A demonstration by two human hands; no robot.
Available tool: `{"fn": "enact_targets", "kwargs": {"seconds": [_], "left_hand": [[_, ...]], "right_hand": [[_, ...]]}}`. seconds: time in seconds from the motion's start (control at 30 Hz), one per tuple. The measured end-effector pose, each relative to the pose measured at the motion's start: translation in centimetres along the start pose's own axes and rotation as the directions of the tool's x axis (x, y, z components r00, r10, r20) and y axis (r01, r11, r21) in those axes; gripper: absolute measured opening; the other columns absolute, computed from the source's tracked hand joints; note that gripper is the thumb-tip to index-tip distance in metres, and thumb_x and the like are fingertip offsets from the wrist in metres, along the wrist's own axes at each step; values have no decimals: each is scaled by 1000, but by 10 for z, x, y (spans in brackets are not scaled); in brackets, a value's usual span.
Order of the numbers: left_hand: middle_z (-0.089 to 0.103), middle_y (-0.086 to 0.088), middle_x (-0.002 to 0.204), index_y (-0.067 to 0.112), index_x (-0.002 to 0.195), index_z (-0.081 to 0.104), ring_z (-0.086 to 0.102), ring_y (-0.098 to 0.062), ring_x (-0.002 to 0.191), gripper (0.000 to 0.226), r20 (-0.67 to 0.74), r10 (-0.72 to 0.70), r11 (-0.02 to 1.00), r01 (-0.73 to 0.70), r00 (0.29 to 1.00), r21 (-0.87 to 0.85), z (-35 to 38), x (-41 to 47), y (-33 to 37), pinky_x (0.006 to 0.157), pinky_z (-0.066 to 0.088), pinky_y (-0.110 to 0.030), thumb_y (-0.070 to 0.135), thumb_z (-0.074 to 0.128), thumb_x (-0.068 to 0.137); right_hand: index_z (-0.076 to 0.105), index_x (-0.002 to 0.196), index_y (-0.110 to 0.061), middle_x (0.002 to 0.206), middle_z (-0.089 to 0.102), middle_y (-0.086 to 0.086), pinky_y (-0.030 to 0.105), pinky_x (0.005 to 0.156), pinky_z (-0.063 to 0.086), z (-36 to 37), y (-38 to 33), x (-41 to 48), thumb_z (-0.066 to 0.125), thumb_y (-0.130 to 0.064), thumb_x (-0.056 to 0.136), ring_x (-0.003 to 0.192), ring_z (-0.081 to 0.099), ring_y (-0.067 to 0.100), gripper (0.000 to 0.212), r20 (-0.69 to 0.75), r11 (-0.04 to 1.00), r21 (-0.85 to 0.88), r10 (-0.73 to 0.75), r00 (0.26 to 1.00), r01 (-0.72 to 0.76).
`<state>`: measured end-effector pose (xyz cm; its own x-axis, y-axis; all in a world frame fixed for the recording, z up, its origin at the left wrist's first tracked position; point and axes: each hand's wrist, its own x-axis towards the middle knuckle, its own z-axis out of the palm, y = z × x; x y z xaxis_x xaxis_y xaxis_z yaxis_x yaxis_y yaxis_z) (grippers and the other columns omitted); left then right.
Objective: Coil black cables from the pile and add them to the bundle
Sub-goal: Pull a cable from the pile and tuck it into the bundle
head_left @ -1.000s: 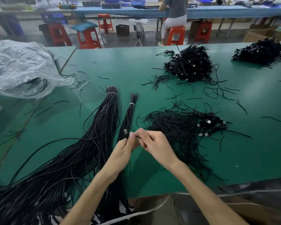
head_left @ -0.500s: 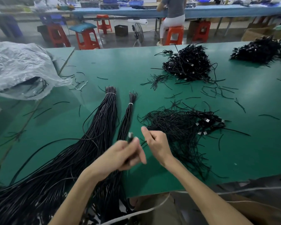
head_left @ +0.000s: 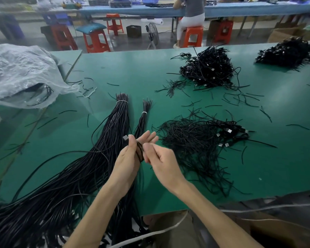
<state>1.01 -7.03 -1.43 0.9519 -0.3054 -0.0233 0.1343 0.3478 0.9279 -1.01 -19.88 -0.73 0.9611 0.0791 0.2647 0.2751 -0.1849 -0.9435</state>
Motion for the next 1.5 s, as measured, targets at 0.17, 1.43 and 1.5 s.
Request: {"fn": "enact_targets", "kwargs": {"seconds": [0.17, 1.43, 1.5], "left_hand": [[63, -6, 142, 7, 140, 61, 62, -12, 128, 60, 12, -49, 884, 49, 999, -465, 4, 2, 15, 96, 53, -21, 47, 30, 108], [73, -23, 111, 10, 101, 76, 69, -35, 113, 29, 241, -183, 973, 139, 953, 187, 16, -16, 29, 98, 56, -36, 27, 53, 105], [74, -23, 109, 6, 100, 75, 70, -34, 110, 28, 217, -160, 971, 115, 963, 208, 13, -19, 28, 94, 57, -34, 21, 51, 106]], "right_hand": [[51, 64, -31, 62, 49, 14, 40, 57, 34, 4, 16, -18, 42, -59, 104, 55, 39, 26, 50, 42, 994, -36, 104, 994, -103], [74, 119, -18, 106, 76, 0, 45, 92, 59, -28, 13, -22, 77, -7, 82, 106, 72, 19, 39, 46, 968, 164, 184, 982, -189], [73, 121, -21, 106, 75, -6, 34, 90, 59, -27, 10, -24, 72, -14, 82, 104, 70, 12, 40, 25, 990, 35, 134, 991, -134]]}}
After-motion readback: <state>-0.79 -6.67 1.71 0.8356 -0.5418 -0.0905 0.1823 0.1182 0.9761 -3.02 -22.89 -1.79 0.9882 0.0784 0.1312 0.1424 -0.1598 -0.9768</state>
